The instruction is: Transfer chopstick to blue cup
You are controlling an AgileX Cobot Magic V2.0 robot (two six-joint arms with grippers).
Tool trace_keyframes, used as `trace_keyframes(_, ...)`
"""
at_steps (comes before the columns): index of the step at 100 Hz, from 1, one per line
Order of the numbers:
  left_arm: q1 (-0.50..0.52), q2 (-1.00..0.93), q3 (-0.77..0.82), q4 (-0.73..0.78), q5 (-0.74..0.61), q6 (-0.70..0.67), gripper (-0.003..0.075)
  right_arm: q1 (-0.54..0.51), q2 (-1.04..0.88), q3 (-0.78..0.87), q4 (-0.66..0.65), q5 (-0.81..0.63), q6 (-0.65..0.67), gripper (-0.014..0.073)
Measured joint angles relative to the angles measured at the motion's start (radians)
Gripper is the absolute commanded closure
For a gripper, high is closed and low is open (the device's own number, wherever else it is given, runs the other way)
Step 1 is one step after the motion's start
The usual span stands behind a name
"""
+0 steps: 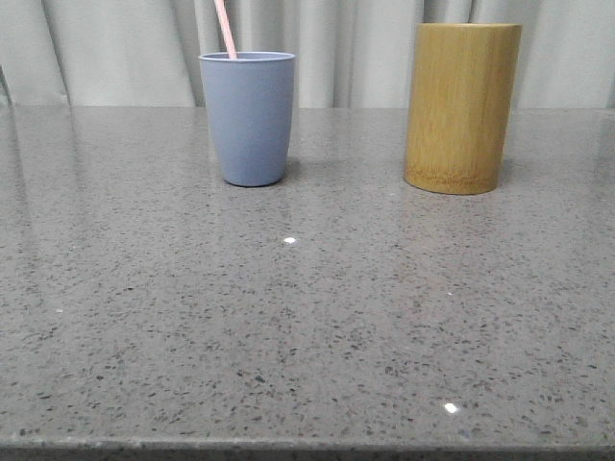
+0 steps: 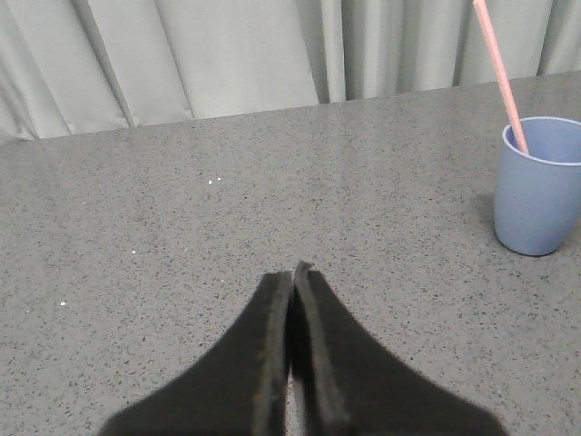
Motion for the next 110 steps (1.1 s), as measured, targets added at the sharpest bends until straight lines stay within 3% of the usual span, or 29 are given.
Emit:
trace_keyframes(36,0.0,0.0,0.0,0.004,0.0,0.0,0.0739,0.0,0.0,0.001,0.0,0.0,0.0,0.0652)
trace_keyframes(55,0.009,0.0,0.0,0.274,0.0,0.0,0.0739,-0.001,0.0,0.001,0.0,0.0,0.0,0.0652)
trace_keyframes(65,0.009,0.0,0.0,0.326,0.0,0.0,0.0739,-0.001,0.0,0.001,0.0,0.0,0.0,0.0652)
trace_keyframes(110,0.009,-0.021,0.019,0.298,-0.023,-0.06,0.0739,-0.001,0.0,0.002,0.0,0.001,0.0,0.0652)
